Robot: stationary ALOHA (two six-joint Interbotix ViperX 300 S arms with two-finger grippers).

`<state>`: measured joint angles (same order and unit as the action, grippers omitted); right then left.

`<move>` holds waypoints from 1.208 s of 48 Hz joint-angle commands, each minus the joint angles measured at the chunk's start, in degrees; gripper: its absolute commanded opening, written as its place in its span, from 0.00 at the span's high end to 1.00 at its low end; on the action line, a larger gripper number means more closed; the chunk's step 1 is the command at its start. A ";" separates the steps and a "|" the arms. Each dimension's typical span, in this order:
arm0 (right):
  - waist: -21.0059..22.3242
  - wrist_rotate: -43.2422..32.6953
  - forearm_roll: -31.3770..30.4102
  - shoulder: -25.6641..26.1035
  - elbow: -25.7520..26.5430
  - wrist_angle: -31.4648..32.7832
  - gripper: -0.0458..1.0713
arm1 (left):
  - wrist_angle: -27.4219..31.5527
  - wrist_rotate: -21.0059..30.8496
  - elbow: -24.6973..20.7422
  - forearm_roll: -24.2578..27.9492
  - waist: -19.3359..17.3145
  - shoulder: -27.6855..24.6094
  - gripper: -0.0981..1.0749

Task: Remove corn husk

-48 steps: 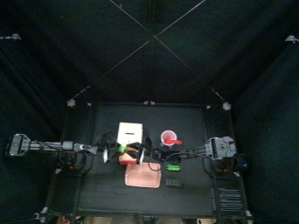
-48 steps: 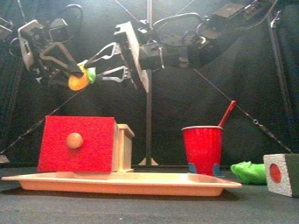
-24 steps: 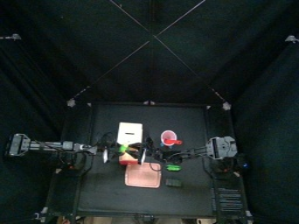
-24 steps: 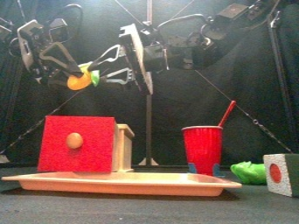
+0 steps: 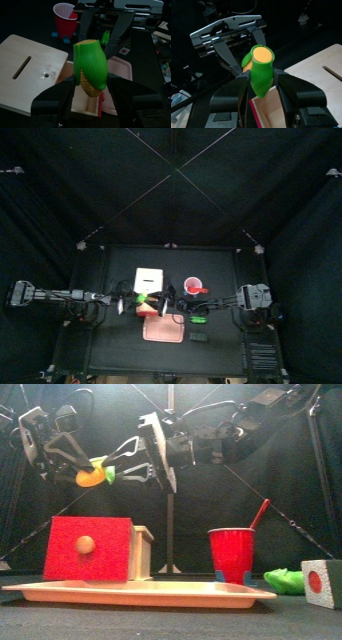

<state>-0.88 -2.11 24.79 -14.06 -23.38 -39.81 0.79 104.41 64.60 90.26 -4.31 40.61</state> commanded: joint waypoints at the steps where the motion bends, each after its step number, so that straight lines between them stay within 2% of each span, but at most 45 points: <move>1: -0.09 0.18 -1.05 3.16 0.53 0.09 0.57 | 0.18 0.09 -0.53 0.00 -0.26 0.00 0.22; 10: -0.09 0.18 -2.20 3.43 0.88 2.29 0.57 | 0.18 0.09 -0.44 0.09 -0.26 0.26 0.22; 23: -0.09 0.18 -2.20 3.96 0.62 2.55 0.64 | 0.18 0.09 -0.26 0.00 -0.26 0.26 0.22; 58: -0.26 0.18 -2.55 5.27 -0.88 2.99 0.64 | 0.18 0.18 -0.09 0.00 -0.35 0.35 0.22</move>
<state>-1.05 -2.11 22.32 -12.04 -24.70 -36.56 0.79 104.50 65.21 90.26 -4.39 41.04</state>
